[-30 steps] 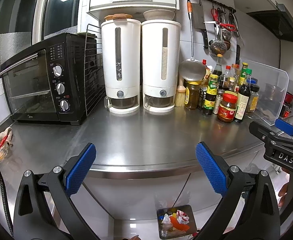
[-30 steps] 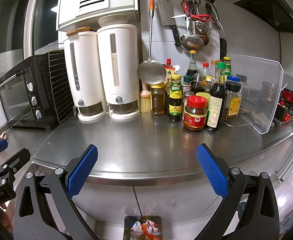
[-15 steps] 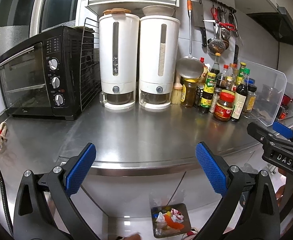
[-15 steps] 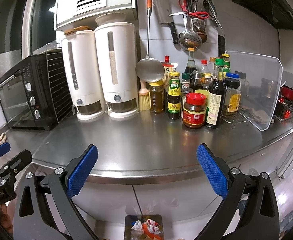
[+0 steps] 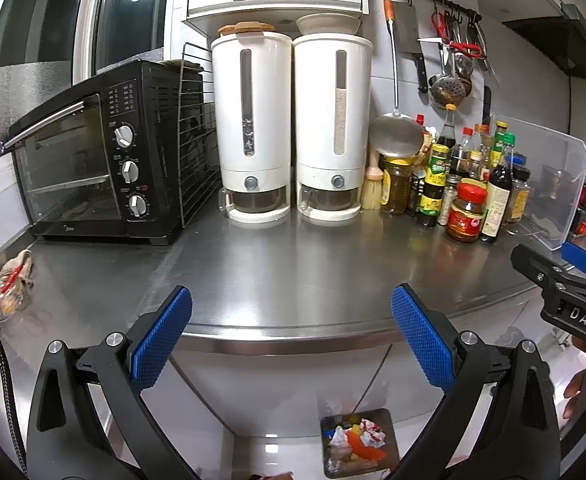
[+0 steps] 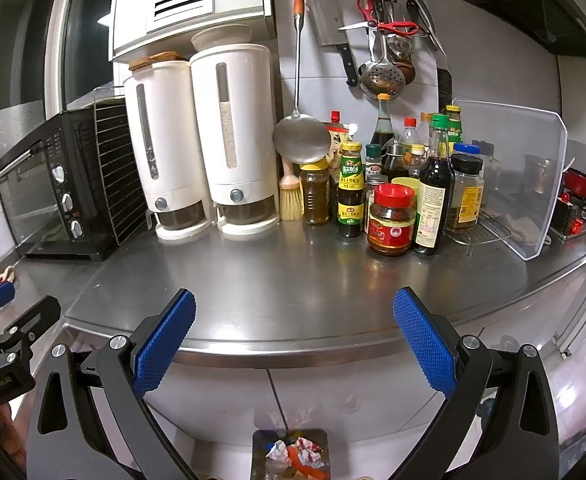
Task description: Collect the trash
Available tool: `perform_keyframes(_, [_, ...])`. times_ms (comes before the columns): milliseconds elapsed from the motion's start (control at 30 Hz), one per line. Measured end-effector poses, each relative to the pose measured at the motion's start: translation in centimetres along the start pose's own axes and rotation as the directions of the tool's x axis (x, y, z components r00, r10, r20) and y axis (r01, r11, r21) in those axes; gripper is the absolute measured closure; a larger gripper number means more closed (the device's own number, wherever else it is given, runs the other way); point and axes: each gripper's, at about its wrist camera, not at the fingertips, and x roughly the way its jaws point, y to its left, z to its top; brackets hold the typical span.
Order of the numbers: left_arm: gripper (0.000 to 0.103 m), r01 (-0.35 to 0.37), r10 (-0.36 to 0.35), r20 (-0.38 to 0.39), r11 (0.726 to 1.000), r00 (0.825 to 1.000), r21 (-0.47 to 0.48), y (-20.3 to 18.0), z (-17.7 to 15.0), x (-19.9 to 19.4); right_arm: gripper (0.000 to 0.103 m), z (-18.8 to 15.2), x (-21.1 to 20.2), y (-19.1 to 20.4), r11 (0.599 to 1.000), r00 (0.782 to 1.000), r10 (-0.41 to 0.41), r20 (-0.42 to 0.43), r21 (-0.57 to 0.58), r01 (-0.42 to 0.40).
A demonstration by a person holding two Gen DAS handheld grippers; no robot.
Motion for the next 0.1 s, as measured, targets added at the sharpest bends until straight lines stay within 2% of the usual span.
perform_keyframes(100, [0.008,-0.005,0.005,0.002,1.000,1.000,-0.001,0.13,0.05,-0.16,0.003,-0.07,-0.06,0.23,1.000,1.000,0.001,-0.001,-0.002,-0.001])
